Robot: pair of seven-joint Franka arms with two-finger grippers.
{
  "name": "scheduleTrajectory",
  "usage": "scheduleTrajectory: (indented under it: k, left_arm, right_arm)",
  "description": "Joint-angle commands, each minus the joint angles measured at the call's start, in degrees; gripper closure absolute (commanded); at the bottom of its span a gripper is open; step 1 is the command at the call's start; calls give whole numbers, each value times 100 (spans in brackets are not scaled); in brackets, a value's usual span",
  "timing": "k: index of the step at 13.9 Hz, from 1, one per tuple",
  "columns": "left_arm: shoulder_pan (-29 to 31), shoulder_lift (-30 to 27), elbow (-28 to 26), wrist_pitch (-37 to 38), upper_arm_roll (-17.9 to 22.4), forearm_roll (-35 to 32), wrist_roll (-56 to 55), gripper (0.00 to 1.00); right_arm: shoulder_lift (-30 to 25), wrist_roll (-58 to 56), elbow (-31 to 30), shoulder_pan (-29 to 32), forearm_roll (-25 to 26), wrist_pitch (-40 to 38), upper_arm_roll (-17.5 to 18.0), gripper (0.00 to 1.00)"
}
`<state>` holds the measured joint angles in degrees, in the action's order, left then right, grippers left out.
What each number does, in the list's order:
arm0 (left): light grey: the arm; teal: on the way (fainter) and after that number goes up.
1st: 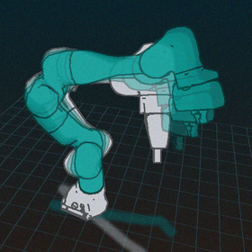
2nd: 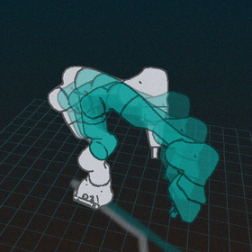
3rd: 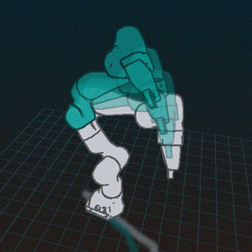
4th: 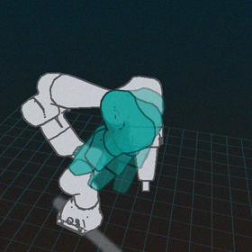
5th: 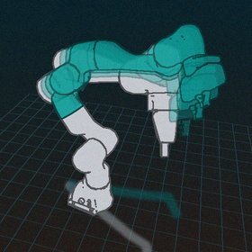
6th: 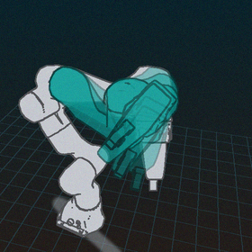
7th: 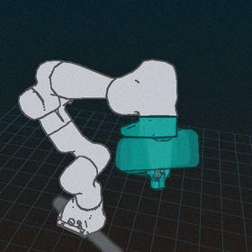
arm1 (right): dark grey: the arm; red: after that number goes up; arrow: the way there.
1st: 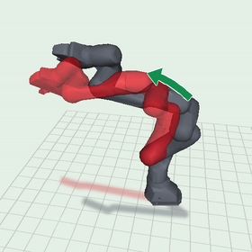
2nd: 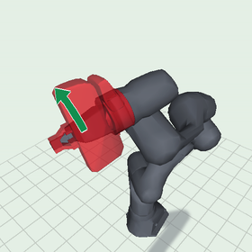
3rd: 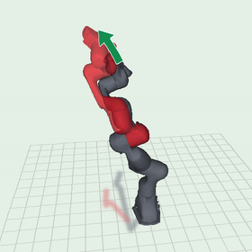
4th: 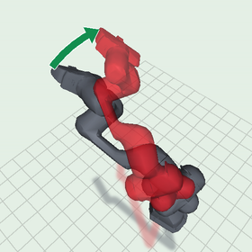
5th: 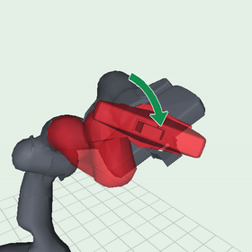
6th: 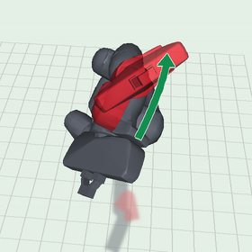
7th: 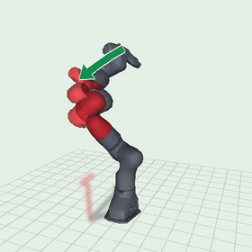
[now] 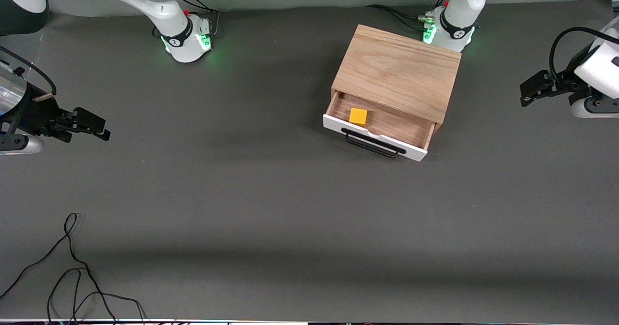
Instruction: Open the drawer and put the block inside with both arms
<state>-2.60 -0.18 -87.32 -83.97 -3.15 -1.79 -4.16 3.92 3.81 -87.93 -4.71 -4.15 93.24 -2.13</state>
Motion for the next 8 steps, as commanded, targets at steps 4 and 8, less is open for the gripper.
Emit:
scheduleTrajectory:
  k: [4,8]
  left_arm:
    - [-56,-105,-101,-58,25,-14,91,0]
    - [-56,-105,-110,-49,33,-14,91,0]
  right_arm:
    - [-84,-179,-40,58,124,-16,46,0]
    - [-84,-205,-14,58,213,-147,46,0]
